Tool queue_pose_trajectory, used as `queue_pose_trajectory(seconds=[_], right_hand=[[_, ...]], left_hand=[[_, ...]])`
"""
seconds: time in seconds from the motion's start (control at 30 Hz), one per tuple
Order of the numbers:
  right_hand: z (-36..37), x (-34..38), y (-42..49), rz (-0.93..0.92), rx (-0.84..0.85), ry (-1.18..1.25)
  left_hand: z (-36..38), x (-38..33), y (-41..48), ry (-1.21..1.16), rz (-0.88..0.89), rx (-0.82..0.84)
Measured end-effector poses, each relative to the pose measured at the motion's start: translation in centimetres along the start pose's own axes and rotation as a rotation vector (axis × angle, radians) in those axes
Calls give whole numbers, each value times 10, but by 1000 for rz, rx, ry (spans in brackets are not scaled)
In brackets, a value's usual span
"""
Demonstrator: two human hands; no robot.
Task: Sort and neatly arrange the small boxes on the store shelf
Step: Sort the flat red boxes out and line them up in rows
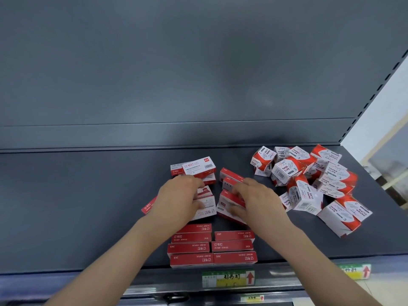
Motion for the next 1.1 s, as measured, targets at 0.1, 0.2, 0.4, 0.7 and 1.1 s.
queue_pose_trajectory(seconds=[0.1, 0.2, 0.4, 0.7, 1.1], right_hand=[[-1, -6, -2, 3, -16, 80], [-4, -9, -7, -11, 10, 139], [-2, -6, -19, -203, 234, 156], [-3, -7, -16, -112, 126, 119], [3, 7, 15, -50, 255, -226]], left_hand=[[3, 1, -1, 3, 42, 15], [5, 4, -4, -11, 61, 10], [10, 18, -10, -51, 55, 37], [10, 30, -12, -178, 118, 120], [2, 37, -8, -253, 214, 348]])
Point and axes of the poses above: each hand's wrist, its own y-axis towards the middle knuckle, its own z-axis out of the palm, x = y × z, the point moved 1 cm from there along y, towards the middle knuckle, and after that the axes turned 2 degrees about -x, right-handed, at the moved point
